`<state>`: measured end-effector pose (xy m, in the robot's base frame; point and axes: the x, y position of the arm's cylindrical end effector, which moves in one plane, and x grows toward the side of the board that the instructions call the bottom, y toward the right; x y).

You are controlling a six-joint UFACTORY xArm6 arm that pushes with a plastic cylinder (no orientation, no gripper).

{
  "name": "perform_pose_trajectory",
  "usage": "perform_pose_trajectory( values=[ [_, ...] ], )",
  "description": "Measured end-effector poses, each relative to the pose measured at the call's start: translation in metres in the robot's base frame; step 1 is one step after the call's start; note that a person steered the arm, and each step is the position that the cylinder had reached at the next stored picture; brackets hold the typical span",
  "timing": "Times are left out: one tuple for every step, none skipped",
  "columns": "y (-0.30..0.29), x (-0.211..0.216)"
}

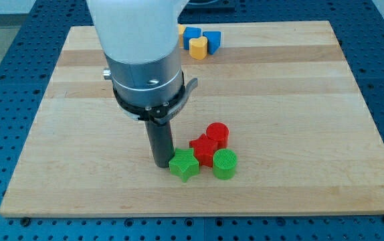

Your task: Push the green star right a bit

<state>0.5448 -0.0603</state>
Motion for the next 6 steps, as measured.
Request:
perform_pose_trajectory(
  values=[
    [-0.002, 0.000],
    [-0.010, 0.014],
    [-0.008, 0.024],
    [0.013, 0.024],
    [0.039, 0.024],
    [0.066, 0.024]
  ],
)
